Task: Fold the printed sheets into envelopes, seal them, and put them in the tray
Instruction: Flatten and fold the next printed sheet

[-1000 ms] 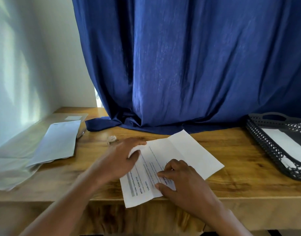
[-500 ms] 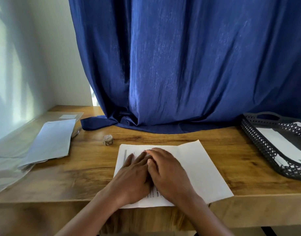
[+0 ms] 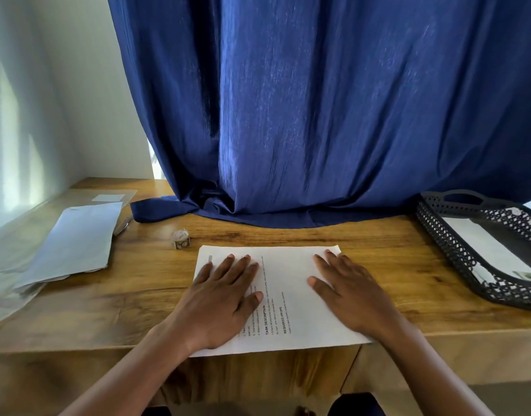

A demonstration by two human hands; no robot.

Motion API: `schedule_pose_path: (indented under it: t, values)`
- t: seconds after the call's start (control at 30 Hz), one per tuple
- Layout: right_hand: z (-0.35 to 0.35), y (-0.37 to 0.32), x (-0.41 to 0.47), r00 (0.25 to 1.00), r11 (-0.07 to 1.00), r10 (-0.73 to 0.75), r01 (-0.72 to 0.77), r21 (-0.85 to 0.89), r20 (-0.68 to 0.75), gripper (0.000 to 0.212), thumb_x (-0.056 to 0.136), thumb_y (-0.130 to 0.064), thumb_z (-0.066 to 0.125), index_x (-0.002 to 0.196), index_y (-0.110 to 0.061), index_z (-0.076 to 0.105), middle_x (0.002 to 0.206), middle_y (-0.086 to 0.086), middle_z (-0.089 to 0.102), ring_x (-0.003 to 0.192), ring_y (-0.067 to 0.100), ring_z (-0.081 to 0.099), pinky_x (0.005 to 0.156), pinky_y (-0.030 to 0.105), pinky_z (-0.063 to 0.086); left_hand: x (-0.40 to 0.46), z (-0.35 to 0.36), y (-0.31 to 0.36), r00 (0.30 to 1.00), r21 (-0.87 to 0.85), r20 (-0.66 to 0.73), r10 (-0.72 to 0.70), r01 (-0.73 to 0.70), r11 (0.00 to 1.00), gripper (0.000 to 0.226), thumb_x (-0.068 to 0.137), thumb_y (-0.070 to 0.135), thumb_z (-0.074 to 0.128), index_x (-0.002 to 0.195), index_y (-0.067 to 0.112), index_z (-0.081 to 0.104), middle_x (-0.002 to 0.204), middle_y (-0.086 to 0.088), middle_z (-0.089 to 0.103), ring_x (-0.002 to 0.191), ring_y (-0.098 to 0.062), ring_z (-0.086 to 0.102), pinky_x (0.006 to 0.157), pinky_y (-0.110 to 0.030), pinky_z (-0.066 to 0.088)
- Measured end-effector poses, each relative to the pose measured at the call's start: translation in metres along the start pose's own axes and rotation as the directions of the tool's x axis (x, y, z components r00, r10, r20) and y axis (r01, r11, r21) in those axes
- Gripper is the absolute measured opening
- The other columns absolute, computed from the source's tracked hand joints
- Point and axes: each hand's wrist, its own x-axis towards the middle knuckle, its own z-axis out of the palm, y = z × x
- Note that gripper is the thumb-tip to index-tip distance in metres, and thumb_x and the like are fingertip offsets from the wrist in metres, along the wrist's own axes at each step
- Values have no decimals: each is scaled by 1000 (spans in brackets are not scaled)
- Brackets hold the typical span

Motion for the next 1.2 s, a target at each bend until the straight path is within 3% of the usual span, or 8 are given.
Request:
schedule_pose_path:
  t: [0.13,0.2,0.4,0.8,0.97,1.03,1.13,1.2]
  values:
    - [5,-2,0,999,1000,16,-16,4,-39,73,98,-70,5,162,-37,-1,171,-10,-5,157,14,-6,125,39,0,12,-14,6,996,20,71,-48,47,999,66,107,56,19,164,33,-5,171,11,-14,157,-15,-16,128,-45,-8]
    - [7,-2,0,998,1000,19,-19,5,-60,73,98,-70,6,162,-36,0,171,-9,-4,157,15,-5,125,39,1,21,-20,23,999,20,16,-49,49,999,66,108,53,22,165,29,2,173,7,-7,159,-20,-11,128,-51,-4]
    - [7,3,2,998,1000,-13,13,-3,-56,76,95,-70,2,163,-36,0,172,-7,-3,157,15,-4,125,38,2,28,1,79,994,-48,-8,112,-113,993,67,106,60,18,165,30,3,173,6,-7,159,-18,-12,129,-51,-2]
    - [4,1,-1,999,1000,5,-5,3,-36,73,97,-69,6,162,-37,-1,171,-10,-4,157,14,-5,125,39,1,-15,-2,-10,996,3,1,-91,91,996,72,94,73,-3,158,41,-17,166,16,-23,153,-8,-24,128,-38,-10]
    - [-14,-7,6,998,997,42,-39,-63,48,70,102,-66,18,163,-32,8,172,-3,3,158,21,1,125,47,7,-7,-17,-8,993,13,40,-109,108,994,73,103,64,22,165,31,3,173,7,-3,158,-16,-10,128,-45,-4]
    - [-22,-22,12,999,995,47,-49,-84,-21,68,103,-63,21,162,-30,13,172,2,9,158,26,4,125,52,8,5,-26,-2,993,40,44,-108,107,993,74,101,56,36,164,23,16,172,-1,9,159,-24,-5,127,-53,-4]
    - [-23,-59,18,985,996,-78,85,40,-153,63,106,-55,21,162,-30,10,172,0,7,158,22,0,125,50,4,24,-30,13,997,4,15,-78,77,997,76,100,45,40,165,18,9,173,-7,0,159,-27,-9,127,-56,-6]
    - [-17,-79,22,981,985,-150,159,67,-125,61,107,-51,21,162,-29,12,172,1,6,158,22,1,125,49,3,33,-25,21,998,-69,-13,-67,66,995,75,103,39,37,165,20,0,173,-5,-11,158,-25,-14,127,-55,-5]
